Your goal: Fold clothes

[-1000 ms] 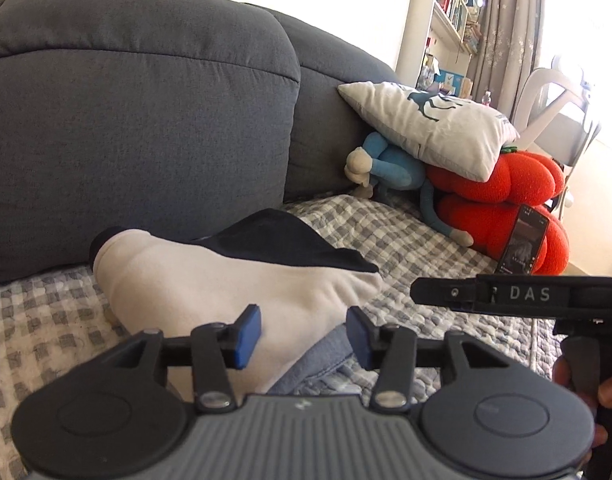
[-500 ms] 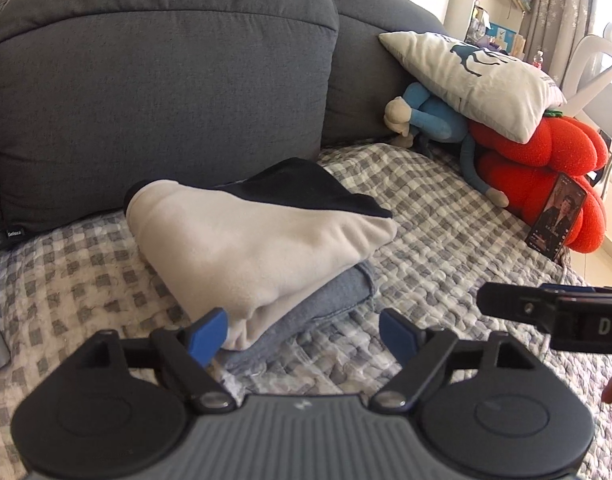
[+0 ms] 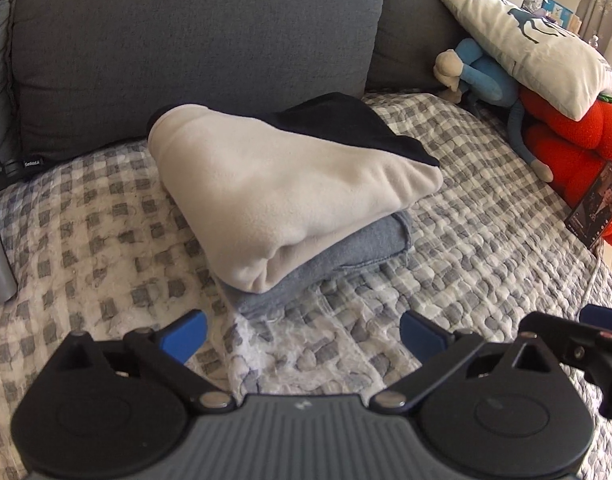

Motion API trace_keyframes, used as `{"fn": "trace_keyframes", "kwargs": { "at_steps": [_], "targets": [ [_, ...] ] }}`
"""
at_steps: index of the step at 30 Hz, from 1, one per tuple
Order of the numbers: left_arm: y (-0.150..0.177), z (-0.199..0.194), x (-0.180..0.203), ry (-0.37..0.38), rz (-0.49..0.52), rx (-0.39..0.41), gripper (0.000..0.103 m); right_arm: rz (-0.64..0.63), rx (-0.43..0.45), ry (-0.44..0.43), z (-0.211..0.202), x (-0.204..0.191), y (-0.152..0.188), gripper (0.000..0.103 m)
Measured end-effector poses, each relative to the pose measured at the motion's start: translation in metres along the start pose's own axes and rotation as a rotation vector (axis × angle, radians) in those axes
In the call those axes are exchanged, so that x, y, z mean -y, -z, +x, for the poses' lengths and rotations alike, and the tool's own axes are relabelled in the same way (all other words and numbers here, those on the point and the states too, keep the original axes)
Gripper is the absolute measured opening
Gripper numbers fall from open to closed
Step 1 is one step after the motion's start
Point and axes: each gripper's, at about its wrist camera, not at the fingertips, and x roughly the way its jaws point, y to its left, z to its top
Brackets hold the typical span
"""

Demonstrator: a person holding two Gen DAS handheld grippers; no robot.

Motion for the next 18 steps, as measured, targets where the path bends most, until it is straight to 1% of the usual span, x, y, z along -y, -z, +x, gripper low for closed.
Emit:
{"fn": "trace_keyframes", "kwargs": {
  "at_steps": [5,11,18],
  "targets": [
    [-0.0022,-0.0013,-0.0006,-0.029,-0.002,0.015,0.103,-0.006,-0.011,-0.005,0.0013,-0.0008,0.0008,0.103],
    [-0.005,-0.0028,-0.0005,-0.033,0.006,0.019,0.103,-0.001,-0.016,-0.024,0.0033,-0.0023,0.0002,0.103],
    [-0.0046,-0.0033,-0.0018,-0.041,0.005,0.022,0.103,-0.005,-0.024,-0.025,0.0053,-0.0042,0.0009,0.103]
  ]
}}
